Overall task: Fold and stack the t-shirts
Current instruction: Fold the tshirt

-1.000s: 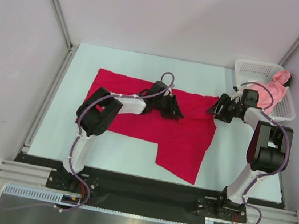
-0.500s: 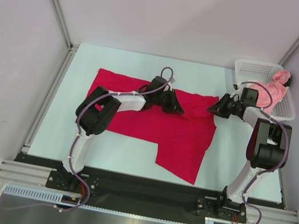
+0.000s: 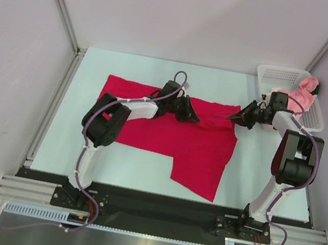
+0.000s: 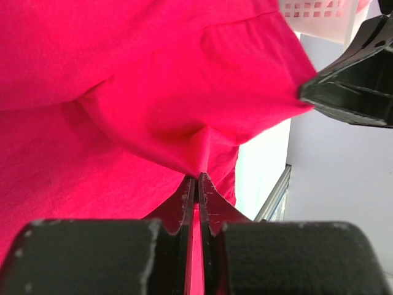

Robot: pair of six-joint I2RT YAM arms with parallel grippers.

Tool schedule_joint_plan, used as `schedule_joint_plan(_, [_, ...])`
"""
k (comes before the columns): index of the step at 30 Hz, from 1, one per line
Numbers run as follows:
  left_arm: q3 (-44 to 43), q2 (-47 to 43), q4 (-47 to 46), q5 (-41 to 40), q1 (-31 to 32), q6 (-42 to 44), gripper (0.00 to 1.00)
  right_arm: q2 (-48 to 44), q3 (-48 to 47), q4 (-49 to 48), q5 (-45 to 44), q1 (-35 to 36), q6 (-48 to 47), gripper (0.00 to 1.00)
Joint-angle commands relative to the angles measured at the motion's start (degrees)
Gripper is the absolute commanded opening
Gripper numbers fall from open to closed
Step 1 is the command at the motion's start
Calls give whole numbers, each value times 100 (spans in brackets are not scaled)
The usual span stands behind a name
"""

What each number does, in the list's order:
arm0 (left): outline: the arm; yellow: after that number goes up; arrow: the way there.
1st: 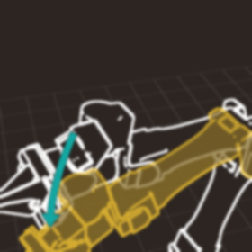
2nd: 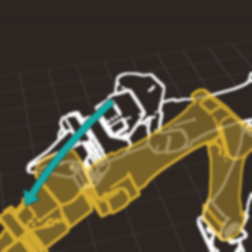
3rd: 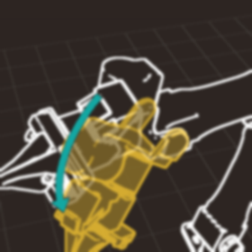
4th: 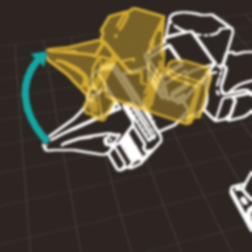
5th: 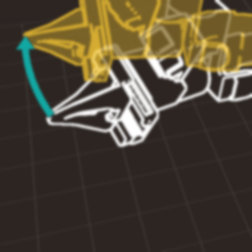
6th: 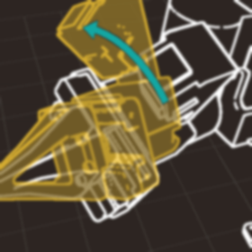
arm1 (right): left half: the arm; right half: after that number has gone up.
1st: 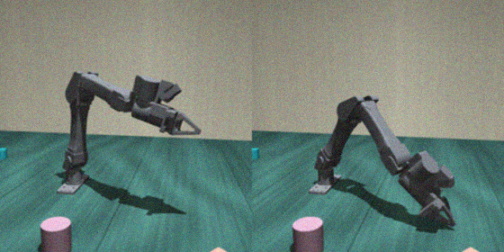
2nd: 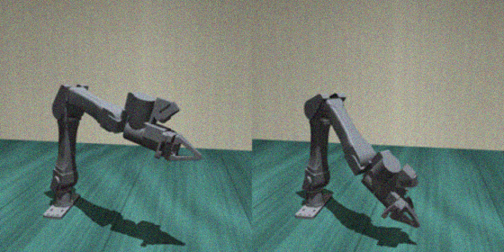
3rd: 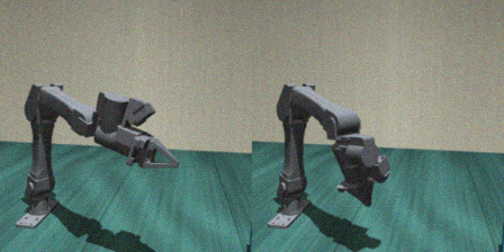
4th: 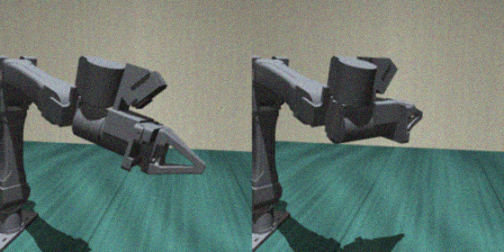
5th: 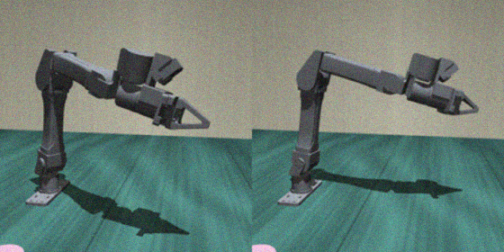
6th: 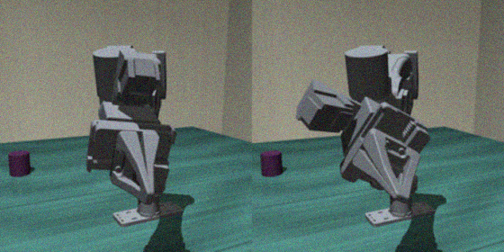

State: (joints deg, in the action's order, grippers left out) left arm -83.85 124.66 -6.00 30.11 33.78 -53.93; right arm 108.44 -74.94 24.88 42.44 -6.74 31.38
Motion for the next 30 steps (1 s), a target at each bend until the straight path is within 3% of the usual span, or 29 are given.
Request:
schedule_joint_plan(1, [-254,-284,72,118,-12,49,6,-25,-215,219,510,-64,667,0])
schedule_joint_plan(3, [-254,-311,108,101,-29,67,6,27,-232,131,512,-116,747,1])
schedule_joint_plan(5, [-272,-320,125,109,-56,67,6,89,-206,-79,502,-204,773,11])
schedule_joint_plan(8, [-368,-311,169,109,-73,67,6,466,-433,-370,555,-283,695,16])
schedule_joint_plan(12, [-439,-249,257,118,-117,67,6,1064,-1154,138,643,-301,353,28])
schedule_joint_plan(16, [-483,-179,266,162,-152,67,6,654,-1094,806,-117,-363,-560,40])
schedule_joint_plan(18, [-518,-127,266,180,-179,76,6,381,-884,992,-506,-363,-1044,40])
schedule_joint_plan(23, [-728,5,284,188,-266,32,7,-629,250,466,-1263,-293,-1221,44])
schedule_joint_plan(30, [-1028,286,240,258,-346,-73,7,-755,532,351,-1765,146,-1714,47])
